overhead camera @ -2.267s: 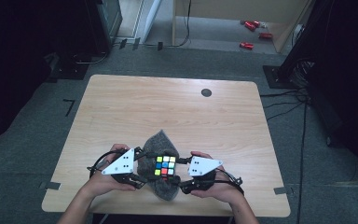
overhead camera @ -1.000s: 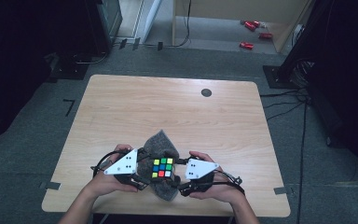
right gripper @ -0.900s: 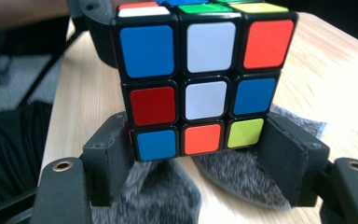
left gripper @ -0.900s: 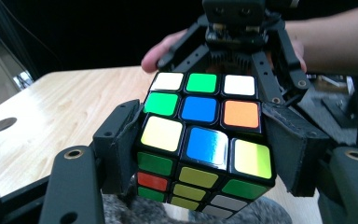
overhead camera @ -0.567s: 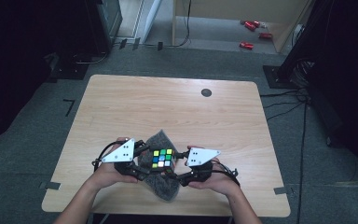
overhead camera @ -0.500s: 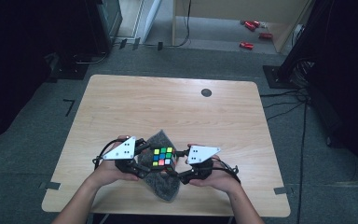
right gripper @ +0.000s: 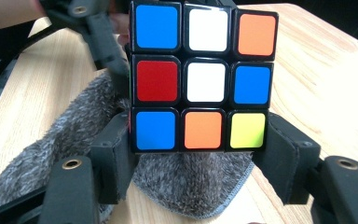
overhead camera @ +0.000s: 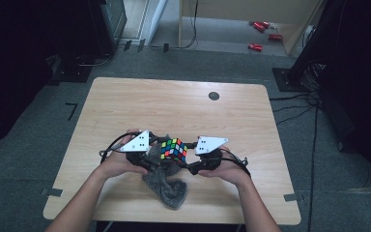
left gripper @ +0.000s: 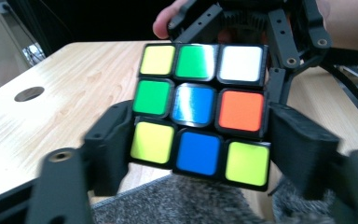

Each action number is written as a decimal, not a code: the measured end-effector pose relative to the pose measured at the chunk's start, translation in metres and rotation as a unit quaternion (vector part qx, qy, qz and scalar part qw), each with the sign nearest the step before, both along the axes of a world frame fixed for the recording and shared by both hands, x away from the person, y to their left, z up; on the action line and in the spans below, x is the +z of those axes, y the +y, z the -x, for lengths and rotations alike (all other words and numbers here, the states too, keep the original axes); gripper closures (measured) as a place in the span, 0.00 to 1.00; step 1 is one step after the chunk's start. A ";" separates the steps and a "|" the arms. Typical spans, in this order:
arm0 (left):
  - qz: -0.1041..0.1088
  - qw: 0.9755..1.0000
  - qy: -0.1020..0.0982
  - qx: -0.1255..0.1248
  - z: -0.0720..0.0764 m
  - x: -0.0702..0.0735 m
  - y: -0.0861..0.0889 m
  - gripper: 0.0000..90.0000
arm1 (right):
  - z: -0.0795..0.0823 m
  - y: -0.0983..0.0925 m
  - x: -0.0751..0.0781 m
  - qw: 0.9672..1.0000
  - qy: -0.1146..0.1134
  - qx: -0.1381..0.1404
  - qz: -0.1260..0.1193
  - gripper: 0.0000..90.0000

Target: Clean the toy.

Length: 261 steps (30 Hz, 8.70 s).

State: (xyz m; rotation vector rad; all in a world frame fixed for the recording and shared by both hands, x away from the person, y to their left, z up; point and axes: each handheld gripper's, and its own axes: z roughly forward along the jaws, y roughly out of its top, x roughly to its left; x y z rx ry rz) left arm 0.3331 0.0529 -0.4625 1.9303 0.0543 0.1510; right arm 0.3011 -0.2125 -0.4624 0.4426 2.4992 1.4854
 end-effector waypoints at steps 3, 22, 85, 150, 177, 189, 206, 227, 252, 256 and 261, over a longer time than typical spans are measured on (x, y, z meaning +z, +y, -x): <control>0.008 1.000 0.003 -0.010 -0.002 -0.002 0.003 0.35 | -0.003 -0.001 0.000 1.000 -0.001 0.007 0.003 0.38; 0.010 0.999 0.017 -0.031 0.002 -0.006 0.002 0.37 | -0.001 -0.001 0.001 0.998 -0.023 0.045 0.036 0.38; 0.115 0.990 0.074 0.021 0.010 -0.004 0.009 0.39 | 0.022 0.036 -0.017 0.994 -0.008 -0.107 0.008 0.45; 0.061 0.991 0.080 0.090 0.008 -0.006 0.018 0.39 | 0.042 0.039 -0.002 0.959 -0.043 -0.276 -0.048 1.00; 0.059 0.984 0.051 0.162 0.001 0.005 0.058 0.40 | 0.050 0.074 -0.021 0.990 0.025 -0.138 -0.017 0.13; 0.056 0.983 0.052 0.169 0.002 0.006 0.060 0.40 | 0.046 0.098 -0.053 0.979 0.046 -0.174 0.091 0.44; 0.027 0.984 0.049 0.168 0.008 0.006 0.045 0.40 | 0.031 0.033 -0.018 0.962 0.048 -0.268 -0.010 0.84; -0.073 0.989 0.021 0.130 0.032 -0.011 -0.008 0.40 | 0.040 0.024 0.021 0.962 0.031 -0.261 -0.075 0.82; -0.056 0.991 0.013 0.118 0.042 -0.003 -0.019 0.40 | 0.049 0.034 0.029 0.960 0.024 -0.260 -0.096 0.82; -0.053 0.992 0.010 0.113 0.043 0.000 -0.019 0.40 | 0.041 0.021 0.027 0.953 0.030 -0.284 -0.104 0.83; -0.053 0.990 0.017 0.129 0.039 -0.002 -0.014 0.40 | 0.044 0.023 0.024 0.953 0.035 -0.283 -0.103 0.83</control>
